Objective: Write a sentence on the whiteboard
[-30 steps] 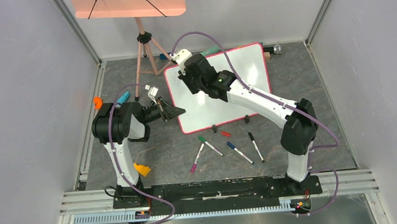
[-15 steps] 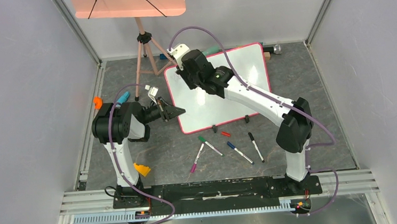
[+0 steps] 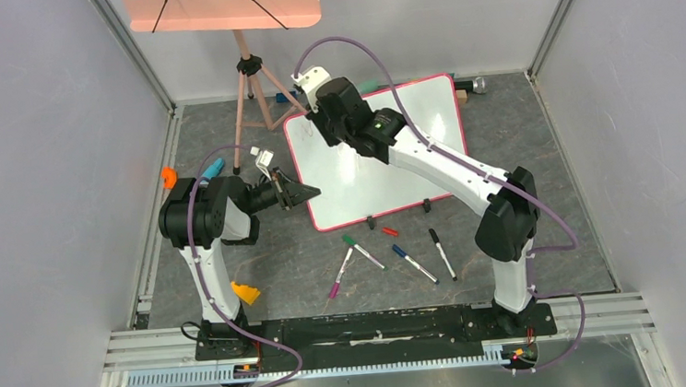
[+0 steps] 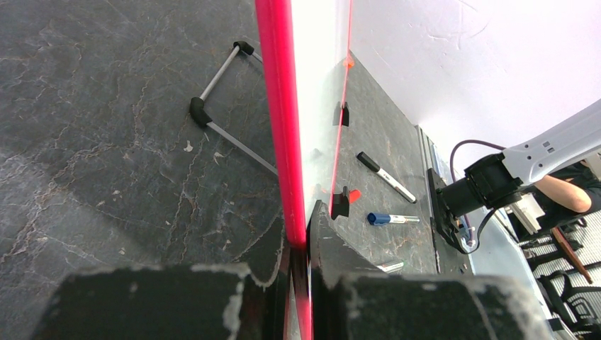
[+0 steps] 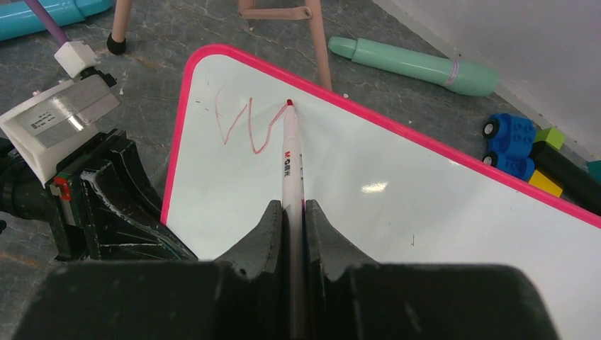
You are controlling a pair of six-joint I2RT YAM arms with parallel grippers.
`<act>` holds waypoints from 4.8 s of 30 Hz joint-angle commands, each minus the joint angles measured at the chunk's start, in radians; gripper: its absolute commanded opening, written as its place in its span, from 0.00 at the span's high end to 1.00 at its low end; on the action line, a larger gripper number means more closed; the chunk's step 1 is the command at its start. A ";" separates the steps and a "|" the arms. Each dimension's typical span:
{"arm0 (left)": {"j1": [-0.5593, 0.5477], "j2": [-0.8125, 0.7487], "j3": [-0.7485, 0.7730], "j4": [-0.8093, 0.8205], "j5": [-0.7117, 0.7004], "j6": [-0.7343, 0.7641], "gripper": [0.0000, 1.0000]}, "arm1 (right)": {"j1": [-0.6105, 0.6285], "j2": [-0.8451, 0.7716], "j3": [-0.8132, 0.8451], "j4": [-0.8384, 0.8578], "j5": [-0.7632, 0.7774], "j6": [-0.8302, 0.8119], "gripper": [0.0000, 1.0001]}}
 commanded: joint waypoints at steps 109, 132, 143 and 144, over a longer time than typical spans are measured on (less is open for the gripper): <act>0.011 0.033 -0.027 0.036 -0.074 0.274 0.89 | -0.019 -0.011 0.006 -0.099 0.077 0.010 1.00; 0.011 0.035 -0.028 0.036 -0.075 0.271 0.89 | -0.021 -0.079 -0.117 -0.119 0.029 0.026 1.00; 0.010 0.034 -0.024 0.036 -0.069 0.274 0.89 | -0.021 -0.125 -0.126 -0.077 -0.001 0.013 1.00; 0.010 0.034 -0.024 0.036 -0.068 0.274 0.89 | -0.020 -0.131 -0.126 -0.066 -0.010 0.012 1.00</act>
